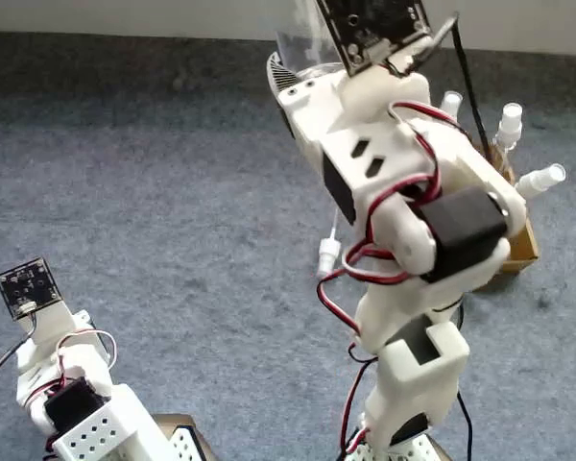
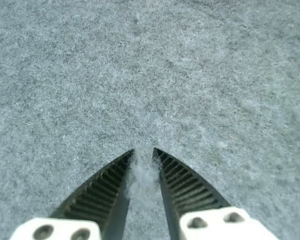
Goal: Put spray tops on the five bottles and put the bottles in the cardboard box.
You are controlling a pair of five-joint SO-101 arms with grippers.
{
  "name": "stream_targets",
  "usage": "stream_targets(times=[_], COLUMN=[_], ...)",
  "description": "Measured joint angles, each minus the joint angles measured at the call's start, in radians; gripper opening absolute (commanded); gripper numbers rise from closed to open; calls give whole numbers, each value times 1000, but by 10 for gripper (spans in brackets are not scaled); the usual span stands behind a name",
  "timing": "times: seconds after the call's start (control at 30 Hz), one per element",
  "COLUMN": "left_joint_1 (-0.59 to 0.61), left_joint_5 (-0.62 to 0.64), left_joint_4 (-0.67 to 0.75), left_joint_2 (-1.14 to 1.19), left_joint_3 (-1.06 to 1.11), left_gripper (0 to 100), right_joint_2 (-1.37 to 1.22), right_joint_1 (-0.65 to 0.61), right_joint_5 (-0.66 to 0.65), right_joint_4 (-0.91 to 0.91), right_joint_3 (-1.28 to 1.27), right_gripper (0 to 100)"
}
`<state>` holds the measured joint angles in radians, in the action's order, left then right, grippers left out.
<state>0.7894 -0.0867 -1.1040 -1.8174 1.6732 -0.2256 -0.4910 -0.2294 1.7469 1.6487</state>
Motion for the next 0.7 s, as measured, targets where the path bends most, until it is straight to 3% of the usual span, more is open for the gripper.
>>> stream_targets(times=[0.4, 0.7], left_joint_1=[0, -34], left_joint_5=[0, 0], left_joint_4=[0, 0], left_joint_2=[0, 0], left_joint_3=[0, 0], left_gripper=[8, 8], right_joint_2=[411, 704], right_joint_1=[0, 0], right_joint_5=[0, 0], right_joint_4=[0, 0], right_joint_3=[-465, -964], right_gripper=[98, 98])
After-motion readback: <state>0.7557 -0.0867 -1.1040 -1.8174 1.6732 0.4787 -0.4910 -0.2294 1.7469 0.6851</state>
